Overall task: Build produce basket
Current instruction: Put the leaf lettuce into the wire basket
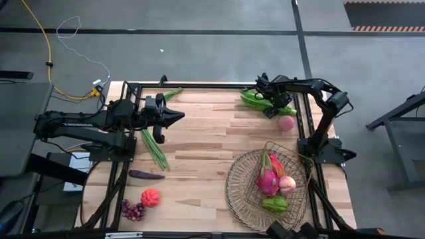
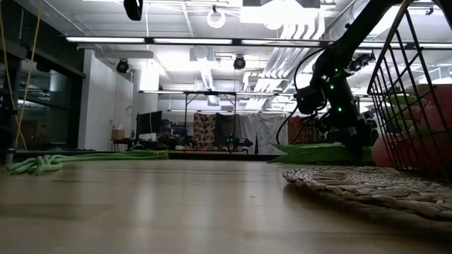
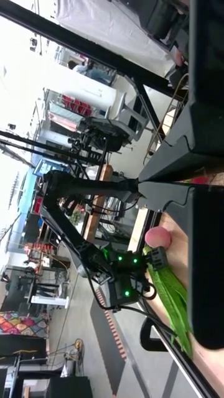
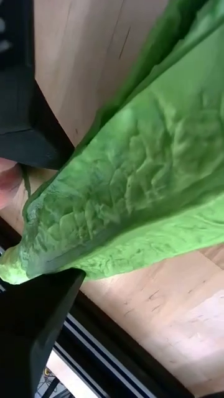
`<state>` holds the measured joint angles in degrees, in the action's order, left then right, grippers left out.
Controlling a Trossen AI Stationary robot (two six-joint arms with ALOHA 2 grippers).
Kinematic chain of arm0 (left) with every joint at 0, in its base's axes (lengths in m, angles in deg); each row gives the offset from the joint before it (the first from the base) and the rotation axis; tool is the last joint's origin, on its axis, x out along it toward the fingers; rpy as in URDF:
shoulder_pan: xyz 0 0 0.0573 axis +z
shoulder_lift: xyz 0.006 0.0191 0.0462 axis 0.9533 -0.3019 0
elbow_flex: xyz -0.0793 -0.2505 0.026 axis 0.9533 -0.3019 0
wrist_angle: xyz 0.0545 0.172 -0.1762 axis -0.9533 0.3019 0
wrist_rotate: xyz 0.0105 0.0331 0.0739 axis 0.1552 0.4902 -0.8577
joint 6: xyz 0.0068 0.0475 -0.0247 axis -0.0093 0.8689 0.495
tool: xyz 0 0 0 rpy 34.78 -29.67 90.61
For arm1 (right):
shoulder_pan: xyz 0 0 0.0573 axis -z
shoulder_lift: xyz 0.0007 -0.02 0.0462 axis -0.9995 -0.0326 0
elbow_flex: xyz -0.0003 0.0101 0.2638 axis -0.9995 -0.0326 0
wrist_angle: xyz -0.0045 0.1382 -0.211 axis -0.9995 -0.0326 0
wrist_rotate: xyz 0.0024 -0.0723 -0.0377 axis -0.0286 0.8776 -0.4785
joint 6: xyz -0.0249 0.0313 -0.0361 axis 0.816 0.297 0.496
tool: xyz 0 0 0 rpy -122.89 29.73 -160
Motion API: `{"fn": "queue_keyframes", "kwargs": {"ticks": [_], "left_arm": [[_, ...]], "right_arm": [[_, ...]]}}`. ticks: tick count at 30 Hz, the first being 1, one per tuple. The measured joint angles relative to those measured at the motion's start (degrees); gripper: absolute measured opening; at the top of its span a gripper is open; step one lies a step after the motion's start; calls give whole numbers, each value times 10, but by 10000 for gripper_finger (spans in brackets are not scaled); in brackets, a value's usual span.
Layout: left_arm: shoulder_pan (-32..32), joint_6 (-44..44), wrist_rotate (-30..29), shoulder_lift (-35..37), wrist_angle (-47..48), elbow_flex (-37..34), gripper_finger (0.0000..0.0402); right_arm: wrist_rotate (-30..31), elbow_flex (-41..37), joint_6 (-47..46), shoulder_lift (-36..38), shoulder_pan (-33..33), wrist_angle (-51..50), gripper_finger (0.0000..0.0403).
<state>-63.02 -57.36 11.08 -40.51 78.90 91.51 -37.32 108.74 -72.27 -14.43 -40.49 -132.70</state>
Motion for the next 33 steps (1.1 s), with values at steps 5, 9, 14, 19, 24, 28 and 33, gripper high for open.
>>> {"fn": "queue_keyframes", "kwargs": {"ticks": [5, 9, 14, 19, 24, 28, 33], "left_arm": [[0, 0, -6, 0, 0, 0, 0], [0, 0, -7, 0, 0, 0, 0], [0, 0, -7, 0, 0, 0, 1], [0, 0, -7, 0, 0, 0, 1], [0, 0, -7, 0, 0, 0, 1], [0, 0, -7, 0, 0, 0, 4], [0, 0, -24, 0, 0, 0, 14]], "right_arm": [[4, 0, 6, 0, 0, 2, 193], [7, 0, 21, 4, 0, 1, 139], [-8, 19, 41, 42, 0, -11, 103], [-38, 41, 41, 132, -2, -16, 96], [-173, 37, -18, 248, -17, 54, 95], [-267, -4, -95, 329, -69, 177, 94], [-290, -74, -201, 390, -189, 363, 94]]}}
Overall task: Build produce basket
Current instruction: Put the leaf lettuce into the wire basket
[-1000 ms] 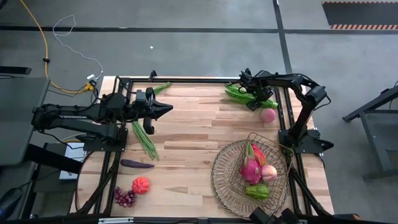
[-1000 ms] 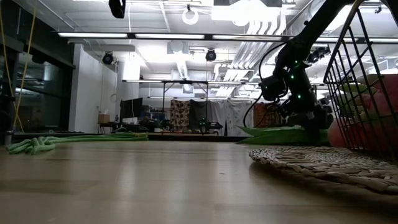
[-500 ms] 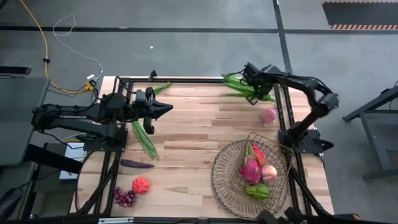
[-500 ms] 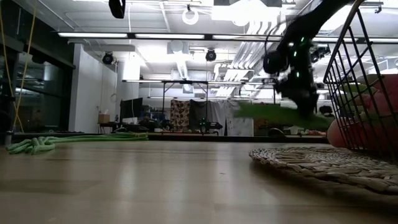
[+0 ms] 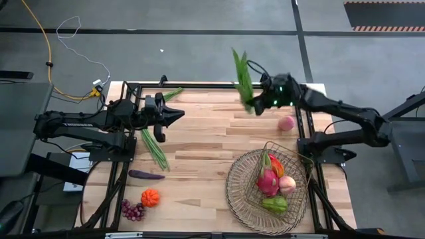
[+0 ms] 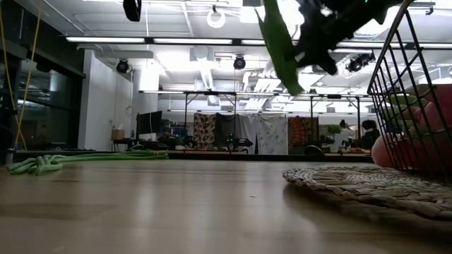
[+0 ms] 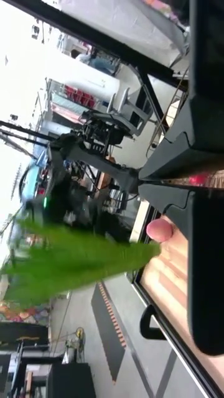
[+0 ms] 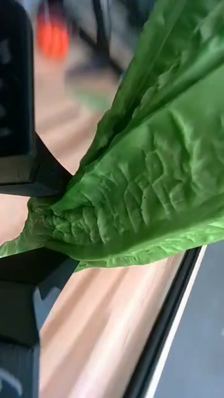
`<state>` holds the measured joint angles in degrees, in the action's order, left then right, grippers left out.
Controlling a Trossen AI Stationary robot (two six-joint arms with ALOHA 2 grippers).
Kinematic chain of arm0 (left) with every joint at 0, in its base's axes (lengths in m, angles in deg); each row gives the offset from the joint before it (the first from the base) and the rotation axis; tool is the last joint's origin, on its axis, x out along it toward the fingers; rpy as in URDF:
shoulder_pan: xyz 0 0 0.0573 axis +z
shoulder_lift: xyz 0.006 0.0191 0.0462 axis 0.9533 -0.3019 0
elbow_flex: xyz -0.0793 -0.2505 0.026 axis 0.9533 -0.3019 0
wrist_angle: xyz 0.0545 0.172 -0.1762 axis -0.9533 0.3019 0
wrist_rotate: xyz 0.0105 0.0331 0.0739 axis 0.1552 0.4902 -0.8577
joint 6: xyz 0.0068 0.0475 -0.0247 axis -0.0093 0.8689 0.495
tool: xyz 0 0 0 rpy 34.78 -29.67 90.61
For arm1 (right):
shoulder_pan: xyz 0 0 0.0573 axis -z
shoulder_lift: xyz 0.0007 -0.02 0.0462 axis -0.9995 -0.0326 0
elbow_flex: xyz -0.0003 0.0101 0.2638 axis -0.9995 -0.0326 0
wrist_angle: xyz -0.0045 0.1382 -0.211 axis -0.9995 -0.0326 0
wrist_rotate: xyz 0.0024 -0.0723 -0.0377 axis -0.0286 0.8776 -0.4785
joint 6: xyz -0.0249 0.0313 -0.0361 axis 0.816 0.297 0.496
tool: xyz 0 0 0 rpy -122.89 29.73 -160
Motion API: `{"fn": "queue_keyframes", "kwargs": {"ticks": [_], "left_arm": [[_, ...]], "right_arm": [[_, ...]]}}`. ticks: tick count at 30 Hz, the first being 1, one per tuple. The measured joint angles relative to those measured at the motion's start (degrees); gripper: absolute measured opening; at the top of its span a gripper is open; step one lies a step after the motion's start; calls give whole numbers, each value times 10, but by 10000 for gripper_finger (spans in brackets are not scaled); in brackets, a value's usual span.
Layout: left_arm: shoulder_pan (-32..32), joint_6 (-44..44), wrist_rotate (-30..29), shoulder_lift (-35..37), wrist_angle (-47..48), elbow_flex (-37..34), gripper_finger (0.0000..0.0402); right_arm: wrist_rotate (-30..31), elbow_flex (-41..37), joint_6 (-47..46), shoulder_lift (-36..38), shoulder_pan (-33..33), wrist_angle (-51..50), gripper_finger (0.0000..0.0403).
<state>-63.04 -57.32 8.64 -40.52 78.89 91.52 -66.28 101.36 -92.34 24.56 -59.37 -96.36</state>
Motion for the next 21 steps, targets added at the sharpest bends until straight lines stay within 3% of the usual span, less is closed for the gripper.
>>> {"fn": "queue_keyframes", "kwargs": {"ticks": [8, 13, 21], "left_arm": [[0, 0, -8, -12, -10, 0, 66], [-1, 0, 17, -38, -50, 0, 128], [-1, 14, 2, -62, -49, 0, 214]], "right_arm": [[73, -38, -80, -7, -173, 246, 94], [112, -39, -173, -18, -213, 265, 94], [143, -39, -175, -18, -241, 268, 94]]}}
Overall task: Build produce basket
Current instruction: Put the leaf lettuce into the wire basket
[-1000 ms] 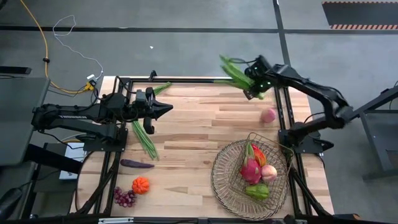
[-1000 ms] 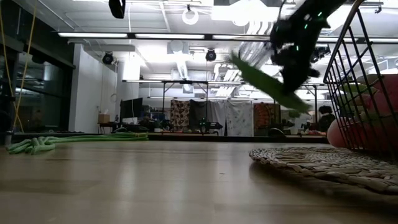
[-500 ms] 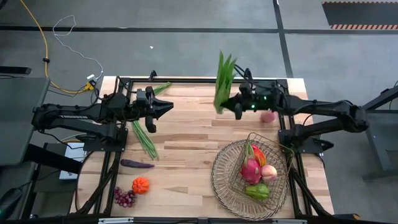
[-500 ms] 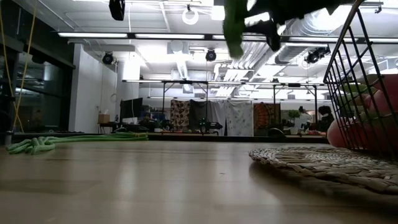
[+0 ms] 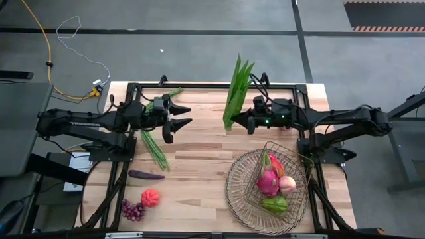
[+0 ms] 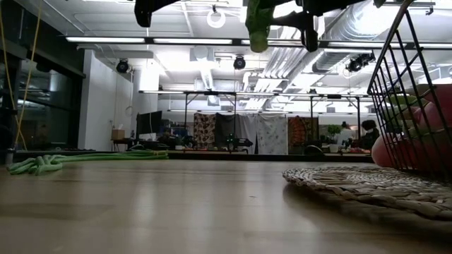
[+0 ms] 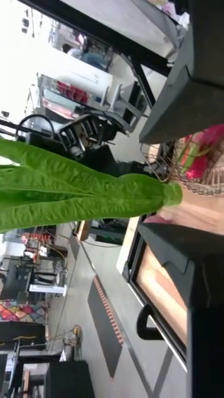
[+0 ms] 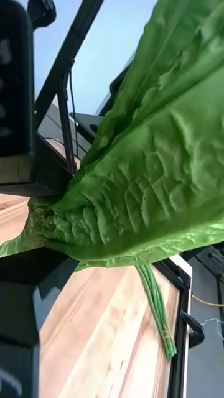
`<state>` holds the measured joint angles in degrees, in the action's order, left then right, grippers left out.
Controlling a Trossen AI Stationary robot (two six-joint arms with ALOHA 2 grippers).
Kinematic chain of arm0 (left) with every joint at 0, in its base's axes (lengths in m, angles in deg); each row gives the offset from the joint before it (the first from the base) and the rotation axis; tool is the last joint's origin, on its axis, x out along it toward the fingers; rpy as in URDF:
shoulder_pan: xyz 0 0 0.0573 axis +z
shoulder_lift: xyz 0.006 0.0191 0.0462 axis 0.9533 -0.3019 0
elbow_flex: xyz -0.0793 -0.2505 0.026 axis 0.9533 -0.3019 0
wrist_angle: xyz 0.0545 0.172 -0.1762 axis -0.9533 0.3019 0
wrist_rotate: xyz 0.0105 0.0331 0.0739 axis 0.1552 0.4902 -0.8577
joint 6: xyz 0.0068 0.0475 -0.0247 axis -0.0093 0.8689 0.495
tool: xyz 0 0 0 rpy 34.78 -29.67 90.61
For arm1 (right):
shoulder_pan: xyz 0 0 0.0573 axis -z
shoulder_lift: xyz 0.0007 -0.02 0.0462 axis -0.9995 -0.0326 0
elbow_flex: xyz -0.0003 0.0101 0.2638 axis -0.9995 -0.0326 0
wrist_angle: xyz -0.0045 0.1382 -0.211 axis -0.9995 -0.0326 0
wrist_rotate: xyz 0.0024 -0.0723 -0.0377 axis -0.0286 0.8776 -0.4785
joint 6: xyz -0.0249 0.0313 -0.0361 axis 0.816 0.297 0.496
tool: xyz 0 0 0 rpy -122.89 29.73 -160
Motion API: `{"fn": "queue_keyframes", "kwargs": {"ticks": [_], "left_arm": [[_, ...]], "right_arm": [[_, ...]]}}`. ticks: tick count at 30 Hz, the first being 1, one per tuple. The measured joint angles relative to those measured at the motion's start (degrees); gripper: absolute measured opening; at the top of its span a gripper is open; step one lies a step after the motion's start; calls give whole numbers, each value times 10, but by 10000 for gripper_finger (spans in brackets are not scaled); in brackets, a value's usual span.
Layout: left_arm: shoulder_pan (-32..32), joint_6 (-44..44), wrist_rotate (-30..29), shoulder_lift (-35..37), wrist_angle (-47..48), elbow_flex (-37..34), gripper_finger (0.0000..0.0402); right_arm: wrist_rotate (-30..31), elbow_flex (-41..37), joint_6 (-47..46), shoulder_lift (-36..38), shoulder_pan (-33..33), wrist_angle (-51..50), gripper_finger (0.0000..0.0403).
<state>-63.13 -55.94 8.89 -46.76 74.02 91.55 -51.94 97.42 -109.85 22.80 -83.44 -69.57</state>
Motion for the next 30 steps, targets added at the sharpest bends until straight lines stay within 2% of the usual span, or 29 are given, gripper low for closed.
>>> {"fn": "queue_keyframes", "kwargs": {"ticks": [5, 12, 14, 16, 21, 26, 30], "left_arm": [[1, 1, 0, 0, 1, 0, 237], [1, 1, -2, 0, 1, 0, 239], [1, 1, -2, 0, 1, 0, 239], [1, 1, -2, 0, 1, 0, 239], [1, 1, -3, 1, 2, 0, 239], [1, 1, -14, 1, 7, 0, 239], [1, 1, -15, 1, 8, 0, 239]], "right_arm": [[4, 0, 0, 0, 2, 0, 94], [2, 0, 0, 0, 2, -1, 94], [-16, 0, 9, 0, 2, 3, 94], [-59, 0, 35, -4, 2, 24, 94], [-232, 0, 87, -14, 14, 86, 94], [-400, 0, 87, -30, 28, 151, 94], [-492, 0, 74, -38, 29, 172, 94]]}}
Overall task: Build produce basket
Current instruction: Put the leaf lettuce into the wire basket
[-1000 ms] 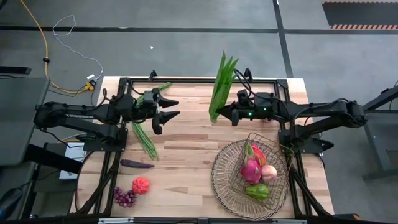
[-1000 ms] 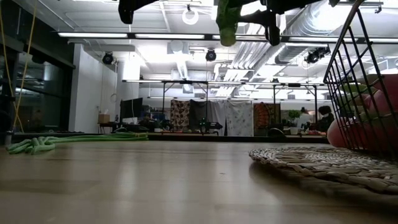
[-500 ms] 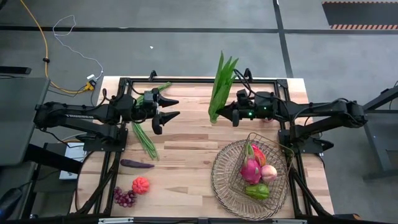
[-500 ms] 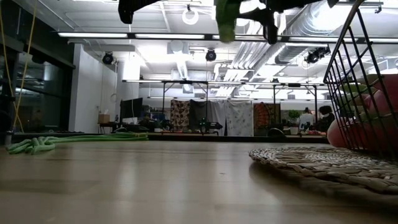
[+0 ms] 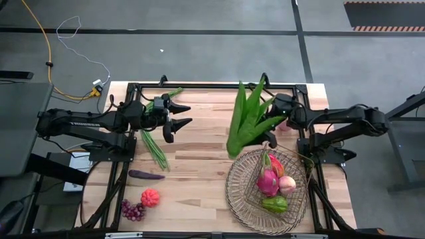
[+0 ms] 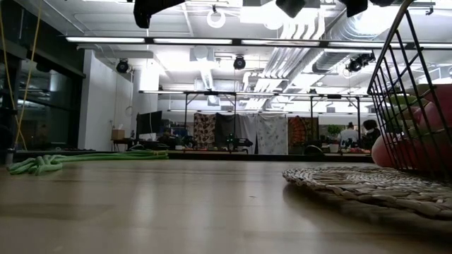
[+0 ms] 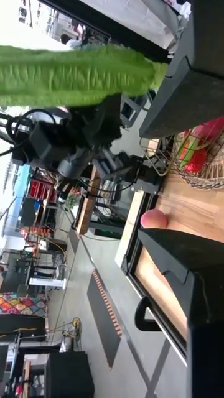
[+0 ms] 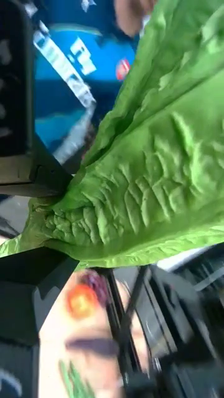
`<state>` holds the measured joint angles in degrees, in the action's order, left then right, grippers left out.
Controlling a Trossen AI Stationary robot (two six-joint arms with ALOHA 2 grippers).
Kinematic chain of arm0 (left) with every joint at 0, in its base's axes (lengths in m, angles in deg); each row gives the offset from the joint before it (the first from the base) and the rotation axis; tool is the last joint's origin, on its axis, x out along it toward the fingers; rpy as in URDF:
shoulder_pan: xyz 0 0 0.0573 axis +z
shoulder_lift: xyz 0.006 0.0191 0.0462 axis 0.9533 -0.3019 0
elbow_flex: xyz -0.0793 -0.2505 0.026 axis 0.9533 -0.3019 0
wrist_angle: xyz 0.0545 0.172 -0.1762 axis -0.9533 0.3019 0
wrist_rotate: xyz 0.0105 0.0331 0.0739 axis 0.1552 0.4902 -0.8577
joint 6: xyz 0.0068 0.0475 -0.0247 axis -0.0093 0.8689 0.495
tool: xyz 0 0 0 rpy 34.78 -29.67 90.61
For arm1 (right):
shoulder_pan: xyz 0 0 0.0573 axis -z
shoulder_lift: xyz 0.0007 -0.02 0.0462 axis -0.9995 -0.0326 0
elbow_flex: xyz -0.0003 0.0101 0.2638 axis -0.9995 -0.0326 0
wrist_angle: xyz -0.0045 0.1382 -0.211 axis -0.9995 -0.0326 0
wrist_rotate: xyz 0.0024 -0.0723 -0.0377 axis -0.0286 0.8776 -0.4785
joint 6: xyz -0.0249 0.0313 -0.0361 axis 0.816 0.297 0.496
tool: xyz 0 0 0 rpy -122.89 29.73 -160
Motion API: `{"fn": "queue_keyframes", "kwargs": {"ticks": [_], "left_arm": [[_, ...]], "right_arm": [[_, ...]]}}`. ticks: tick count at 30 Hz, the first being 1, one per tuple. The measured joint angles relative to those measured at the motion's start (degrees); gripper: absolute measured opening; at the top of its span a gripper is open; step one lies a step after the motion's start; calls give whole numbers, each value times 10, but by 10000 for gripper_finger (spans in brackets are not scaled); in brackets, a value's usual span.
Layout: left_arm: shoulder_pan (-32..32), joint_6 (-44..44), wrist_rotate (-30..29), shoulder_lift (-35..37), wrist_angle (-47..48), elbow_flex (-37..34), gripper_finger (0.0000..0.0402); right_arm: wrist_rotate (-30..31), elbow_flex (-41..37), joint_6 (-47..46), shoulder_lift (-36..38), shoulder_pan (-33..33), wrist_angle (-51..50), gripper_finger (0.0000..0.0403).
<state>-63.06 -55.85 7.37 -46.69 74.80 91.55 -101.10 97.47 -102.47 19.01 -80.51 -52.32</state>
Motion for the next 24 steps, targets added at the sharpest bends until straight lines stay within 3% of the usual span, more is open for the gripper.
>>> {"fn": "queue_keyframes", "kwargs": {"ticks": [7, 14, 16, 19, 24], "left_arm": [[0, 0, 0, 0, 2, 0, 239], [0, -1, 0, 0, 2, 0, 239], [0, 0, 0, 0, 2, 0, 239], [0, 0, 0, 0, 2, 0, 239], [0, 0, 0, 0, 3, 0, 239]], "right_arm": [[-14, 0, -11, 0, 0, -2, 94], [25, 29, -73, 7, 20, -32, 94], [15, 61, -56, 17, 12, -104, 94], [21, 128, 2, 29, -15, -298, 94], [146, 258, 79, 32, -101, -674, 94]]}}
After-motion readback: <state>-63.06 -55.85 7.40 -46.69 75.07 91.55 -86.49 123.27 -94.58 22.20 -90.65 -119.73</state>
